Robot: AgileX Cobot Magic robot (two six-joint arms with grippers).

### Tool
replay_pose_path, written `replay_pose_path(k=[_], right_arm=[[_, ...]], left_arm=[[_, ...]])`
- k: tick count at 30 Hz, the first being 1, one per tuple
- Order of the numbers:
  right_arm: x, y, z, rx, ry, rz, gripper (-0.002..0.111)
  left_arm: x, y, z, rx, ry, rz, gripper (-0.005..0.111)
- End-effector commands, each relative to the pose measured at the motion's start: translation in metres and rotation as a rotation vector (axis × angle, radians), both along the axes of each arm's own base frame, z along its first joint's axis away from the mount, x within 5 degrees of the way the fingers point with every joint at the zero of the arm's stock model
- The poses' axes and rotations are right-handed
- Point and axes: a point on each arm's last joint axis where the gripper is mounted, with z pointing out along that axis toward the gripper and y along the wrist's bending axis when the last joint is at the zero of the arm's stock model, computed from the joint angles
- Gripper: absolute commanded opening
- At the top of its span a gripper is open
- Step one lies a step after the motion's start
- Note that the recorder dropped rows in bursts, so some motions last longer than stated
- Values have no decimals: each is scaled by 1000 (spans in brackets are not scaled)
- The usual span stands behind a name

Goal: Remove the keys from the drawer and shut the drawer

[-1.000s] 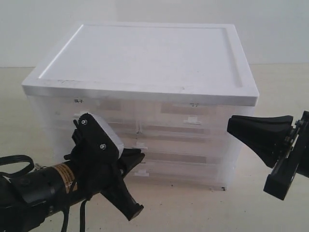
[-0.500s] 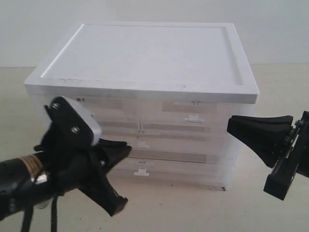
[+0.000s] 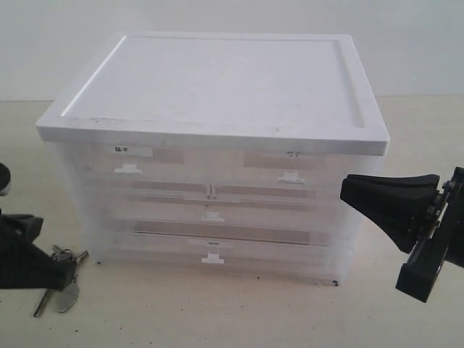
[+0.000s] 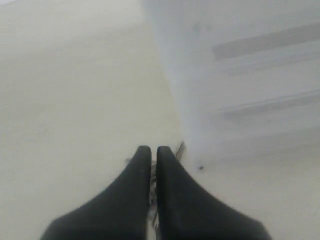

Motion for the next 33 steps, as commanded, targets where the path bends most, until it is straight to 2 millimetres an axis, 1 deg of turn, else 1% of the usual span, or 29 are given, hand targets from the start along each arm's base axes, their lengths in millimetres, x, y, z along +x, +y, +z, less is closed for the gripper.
replay_pose_path(k=[1,3,4,5,6,7,9,10,12,15,19,23,28,33], right_arm=[[0,1,3,20,-12,14,0],[0,1,3,17,-12,18,0],[-1,1,2,15,-10,21,0],[-1,1,2,14,-10,24,0],[-1,1,2,14,-10,24,0],[-1,1,2,14,-10,24,0],[-1,1,2,14,-10,24,0],[-1,1,2,14,-10,24,0],[-1,1,2,15,-11,25,0],[-1,1,2,15,-11,25,0],[-1,2,2,12,-11,28,0],[-1,2,2,12,-8,32,0],[-2,2,2,15,-10,34,0],[-2,2,2,17,-6,34,0]], left_arm=[[-11,-4,-15,-57,118,-104,5],[-12,-2,-18,-57,127,-93,10],[-12,2,-19,-42,123,-69,16],[-12,7,-20,-21,114,-30,26],[-13,11,-23,-11,116,-9,31],[-14,12,-24,-27,118,19,39],[-17,8,-28,-81,157,-17,54],[-19,5,-30,-104,179,-48,59],[-22,0,-33,-129,211,-103,61],[-18,5,-37,-87,201,-33,60],[-12,0,-49,-38,205,-45,60],[-3,4,-57,16,161,38,60],[11,6,-70,-7,171,38,60],[24,9,-79,-39,256,34,60]])
